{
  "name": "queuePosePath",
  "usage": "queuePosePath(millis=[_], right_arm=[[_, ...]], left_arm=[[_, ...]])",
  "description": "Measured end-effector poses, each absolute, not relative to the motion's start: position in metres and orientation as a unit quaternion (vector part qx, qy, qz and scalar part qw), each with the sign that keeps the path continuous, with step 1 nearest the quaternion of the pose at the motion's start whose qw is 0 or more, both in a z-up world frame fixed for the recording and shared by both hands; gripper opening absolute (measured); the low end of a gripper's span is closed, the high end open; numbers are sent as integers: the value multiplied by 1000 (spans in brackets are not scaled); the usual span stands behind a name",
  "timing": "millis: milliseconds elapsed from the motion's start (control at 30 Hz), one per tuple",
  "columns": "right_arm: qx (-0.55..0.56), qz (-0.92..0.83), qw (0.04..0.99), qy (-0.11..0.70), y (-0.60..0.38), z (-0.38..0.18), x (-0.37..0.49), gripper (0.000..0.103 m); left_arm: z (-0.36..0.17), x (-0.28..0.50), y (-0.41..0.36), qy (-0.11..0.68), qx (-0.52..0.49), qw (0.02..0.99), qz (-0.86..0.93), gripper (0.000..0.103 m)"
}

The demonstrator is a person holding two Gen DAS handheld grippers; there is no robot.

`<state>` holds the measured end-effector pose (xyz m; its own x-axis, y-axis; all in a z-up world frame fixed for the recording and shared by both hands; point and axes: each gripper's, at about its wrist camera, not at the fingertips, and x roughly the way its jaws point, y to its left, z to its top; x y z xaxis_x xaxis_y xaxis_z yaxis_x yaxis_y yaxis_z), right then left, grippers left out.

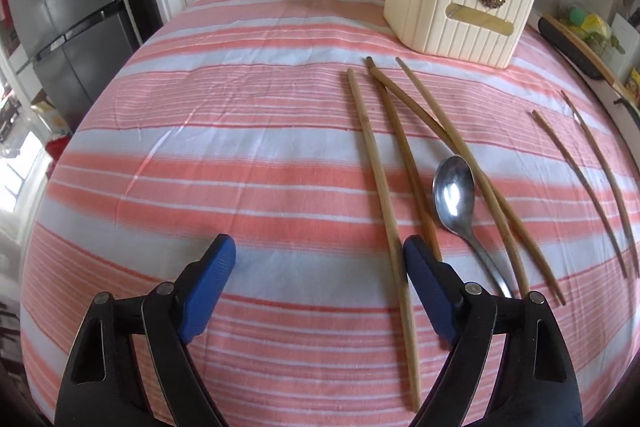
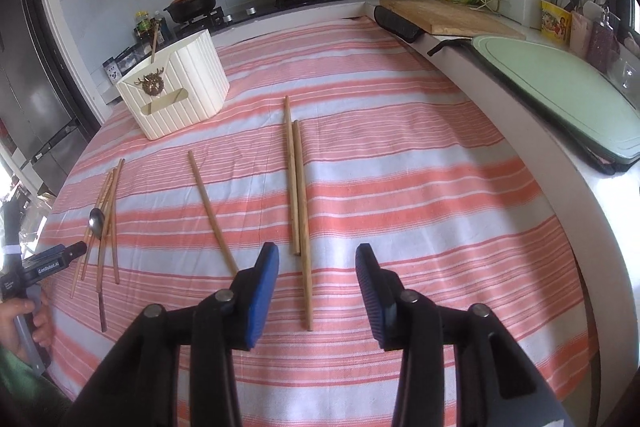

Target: Organize utensils

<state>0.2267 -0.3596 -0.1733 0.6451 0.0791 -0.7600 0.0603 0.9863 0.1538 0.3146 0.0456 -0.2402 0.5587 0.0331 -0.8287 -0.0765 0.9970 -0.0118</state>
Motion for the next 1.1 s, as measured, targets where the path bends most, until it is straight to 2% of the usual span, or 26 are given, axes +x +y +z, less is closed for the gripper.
queuePosePath(millis=[200, 367, 500, 767, 1100], right_arm=[[46, 28, 898, 437, -360, -172, 259, 40], [47, 65, 875, 478, -358, -191, 300, 24], [23, 73, 861, 504, -351, -208, 321, 18], [-8, 82, 840, 536, -344, -222, 344, 18], [-67, 86, 828, 550, -332, -221, 364, 15]], left_arm=[[-242, 337, 46, 468, -12, 883, 39, 88], [-243, 335, 51, 463, -19, 885, 39, 88], [-244, 332, 52, 460, -16, 887, 39, 90], [-245, 338, 55, 463, -15, 886, 38, 96], [-243, 354, 64, 496, -6, 868, 20, 96]])
